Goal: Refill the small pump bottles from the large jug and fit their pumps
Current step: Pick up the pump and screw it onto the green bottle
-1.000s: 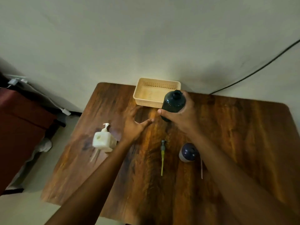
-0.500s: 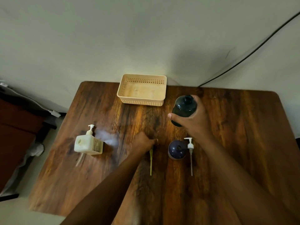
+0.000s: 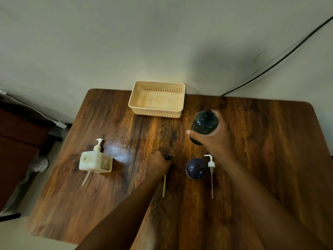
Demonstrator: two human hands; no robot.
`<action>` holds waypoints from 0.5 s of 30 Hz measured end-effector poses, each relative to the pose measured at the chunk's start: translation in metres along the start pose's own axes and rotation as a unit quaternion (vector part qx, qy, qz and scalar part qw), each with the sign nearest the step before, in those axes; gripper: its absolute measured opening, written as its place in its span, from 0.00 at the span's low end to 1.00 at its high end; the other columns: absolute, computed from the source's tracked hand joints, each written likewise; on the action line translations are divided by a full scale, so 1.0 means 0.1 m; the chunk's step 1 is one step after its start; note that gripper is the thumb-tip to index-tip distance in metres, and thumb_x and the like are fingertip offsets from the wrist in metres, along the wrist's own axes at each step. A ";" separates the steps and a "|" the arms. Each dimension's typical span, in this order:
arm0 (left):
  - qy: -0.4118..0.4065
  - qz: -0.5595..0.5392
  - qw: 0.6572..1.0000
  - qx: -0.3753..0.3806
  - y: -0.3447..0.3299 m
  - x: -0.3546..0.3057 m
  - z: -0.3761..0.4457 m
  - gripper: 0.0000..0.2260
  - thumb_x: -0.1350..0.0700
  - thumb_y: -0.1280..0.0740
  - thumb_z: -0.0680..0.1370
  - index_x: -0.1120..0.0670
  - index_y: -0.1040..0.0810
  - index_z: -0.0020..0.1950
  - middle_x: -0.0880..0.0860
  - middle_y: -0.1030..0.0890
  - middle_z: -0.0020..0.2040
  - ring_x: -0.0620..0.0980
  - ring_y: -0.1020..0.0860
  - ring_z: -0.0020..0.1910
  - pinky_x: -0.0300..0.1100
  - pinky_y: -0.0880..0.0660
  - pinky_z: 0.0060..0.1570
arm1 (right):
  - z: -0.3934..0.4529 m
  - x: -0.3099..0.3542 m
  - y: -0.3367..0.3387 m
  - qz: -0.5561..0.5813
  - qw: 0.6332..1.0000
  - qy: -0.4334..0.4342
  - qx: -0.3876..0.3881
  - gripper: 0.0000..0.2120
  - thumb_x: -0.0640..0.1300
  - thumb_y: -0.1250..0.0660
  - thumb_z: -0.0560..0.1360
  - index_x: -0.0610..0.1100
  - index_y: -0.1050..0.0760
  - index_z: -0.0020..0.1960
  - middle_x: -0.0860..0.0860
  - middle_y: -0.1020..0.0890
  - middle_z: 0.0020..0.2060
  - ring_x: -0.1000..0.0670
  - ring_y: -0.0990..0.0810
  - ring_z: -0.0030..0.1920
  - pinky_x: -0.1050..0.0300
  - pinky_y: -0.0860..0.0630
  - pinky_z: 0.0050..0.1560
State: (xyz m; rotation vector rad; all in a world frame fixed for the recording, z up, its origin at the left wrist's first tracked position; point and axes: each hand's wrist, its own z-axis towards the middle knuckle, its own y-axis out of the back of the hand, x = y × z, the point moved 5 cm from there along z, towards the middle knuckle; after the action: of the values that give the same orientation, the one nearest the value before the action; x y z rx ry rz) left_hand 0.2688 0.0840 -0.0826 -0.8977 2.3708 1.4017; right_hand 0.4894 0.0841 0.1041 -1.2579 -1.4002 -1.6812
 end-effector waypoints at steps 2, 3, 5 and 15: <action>-0.008 0.005 1.000 0.000 0.04 -0.04 0.02 0.14 0.55 0.23 0.76 0.57 0.21 0.58 0.53 0.18 0.50 0.50 0.18 0.47 0.38 0.23 0.39 | 0.02 0.05 0.00 0.002 1.000 0.003 0.005 0.33 0.58 0.18 0.59 0.73 0.34 0.54 0.77 0.27 0.51 0.75 0.29 0.54 0.81 0.31 0.41; -0.013 0.001 1.000 0.002 0.08 -0.07 0.03 0.13 0.55 0.23 0.77 0.57 0.20 0.58 0.54 0.17 0.51 0.50 0.17 0.48 0.40 0.20 0.42 | 0.03 0.07 0.00 0.004 1.000 0.004 0.005 0.33 0.58 0.18 0.59 0.71 0.33 0.55 0.76 0.27 0.51 0.74 0.29 0.54 0.80 0.30 0.41; -0.027 -0.015 1.000 0.000 0.20 -0.13 0.07 0.11 0.55 0.24 0.78 0.56 0.19 0.57 0.53 0.16 0.51 0.48 0.16 0.48 0.39 0.20 0.43 | 0.06 0.12 0.01 0.008 1.000 0.006 0.006 0.32 0.58 0.18 0.59 0.68 0.32 0.56 0.73 0.25 0.52 0.73 0.28 0.54 0.80 0.30 0.42; -0.164 -0.137 0.967 -0.136 1.79 -1.22 -0.09 0.07 0.57 0.21 0.75 0.59 0.14 0.42 0.53 0.14 0.39 0.48 0.19 0.37 0.40 0.28 0.38 | 0.18 0.69 0.14 0.045 0.998 0.032 0.017 0.35 0.48 0.16 0.61 0.58 0.31 0.60 0.64 0.24 0.52 0.74 0.27 0.52 0.79 0.29 0.41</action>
State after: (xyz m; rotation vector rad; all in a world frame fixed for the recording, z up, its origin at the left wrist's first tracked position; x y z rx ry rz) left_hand 0.2551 0.1852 0.1086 -0.9328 1.7692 1.6352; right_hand 0.4820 0.1058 0.1727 -1.2205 -1.3092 -1.6168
